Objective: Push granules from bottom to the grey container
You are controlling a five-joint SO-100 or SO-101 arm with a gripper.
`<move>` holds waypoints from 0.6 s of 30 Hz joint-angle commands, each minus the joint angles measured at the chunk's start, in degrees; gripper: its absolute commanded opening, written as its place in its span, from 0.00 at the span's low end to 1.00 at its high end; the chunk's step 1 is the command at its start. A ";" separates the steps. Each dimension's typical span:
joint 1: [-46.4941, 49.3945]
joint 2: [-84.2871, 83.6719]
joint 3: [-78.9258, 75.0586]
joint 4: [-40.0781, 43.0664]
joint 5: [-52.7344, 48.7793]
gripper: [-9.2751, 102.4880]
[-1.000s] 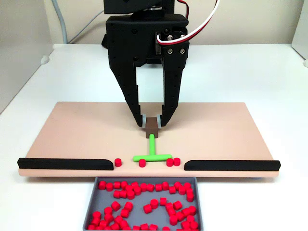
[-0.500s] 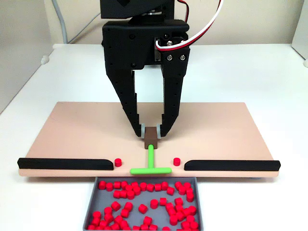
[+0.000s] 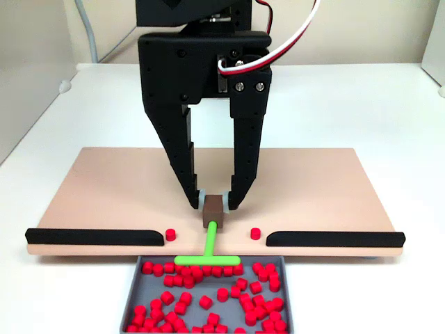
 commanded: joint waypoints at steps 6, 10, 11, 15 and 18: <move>-0.70 5.27 -5.10 8.70 -0.44 0.08; -0.79 10.20 -4.04 14.15 -1.14 0.08; -0.79 11.43 -3.43 14.68 -1.14 0.08; -0.79 15.38 0.44 14.77 -1.76 0.08; -0.88 18.37 3.25 14.77 -2.20 0.08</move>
